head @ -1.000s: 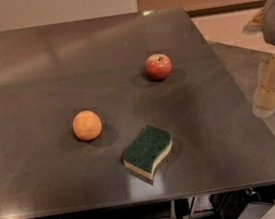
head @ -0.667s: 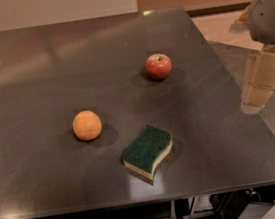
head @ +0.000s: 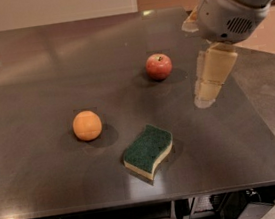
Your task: Move orange near apple
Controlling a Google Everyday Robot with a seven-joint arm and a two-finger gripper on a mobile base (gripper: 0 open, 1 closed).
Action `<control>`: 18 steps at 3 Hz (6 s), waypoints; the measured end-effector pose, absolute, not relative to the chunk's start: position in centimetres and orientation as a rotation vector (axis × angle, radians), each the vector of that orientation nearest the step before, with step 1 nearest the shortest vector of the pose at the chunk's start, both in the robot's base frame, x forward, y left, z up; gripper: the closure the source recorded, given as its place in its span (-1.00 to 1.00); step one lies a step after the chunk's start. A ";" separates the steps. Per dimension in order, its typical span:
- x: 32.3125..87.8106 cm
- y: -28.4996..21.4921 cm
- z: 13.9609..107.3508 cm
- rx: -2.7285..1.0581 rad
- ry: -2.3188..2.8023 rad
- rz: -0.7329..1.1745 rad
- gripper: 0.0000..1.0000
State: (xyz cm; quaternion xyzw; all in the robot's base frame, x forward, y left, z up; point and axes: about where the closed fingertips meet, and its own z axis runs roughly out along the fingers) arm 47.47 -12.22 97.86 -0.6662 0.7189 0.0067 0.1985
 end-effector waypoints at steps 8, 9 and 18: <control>48.6 11.4 85.6 -2.363 1.686 0.220 -1.00; 48.3 12.0 84.8 -2.392 1.680 0.231 -0.65; 66.1 1.0 85.7 -2.211 1.945 0.193 1.00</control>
Offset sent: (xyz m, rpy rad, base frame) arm 0.0403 0.1474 -0.0347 0.0519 0.0300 0.2656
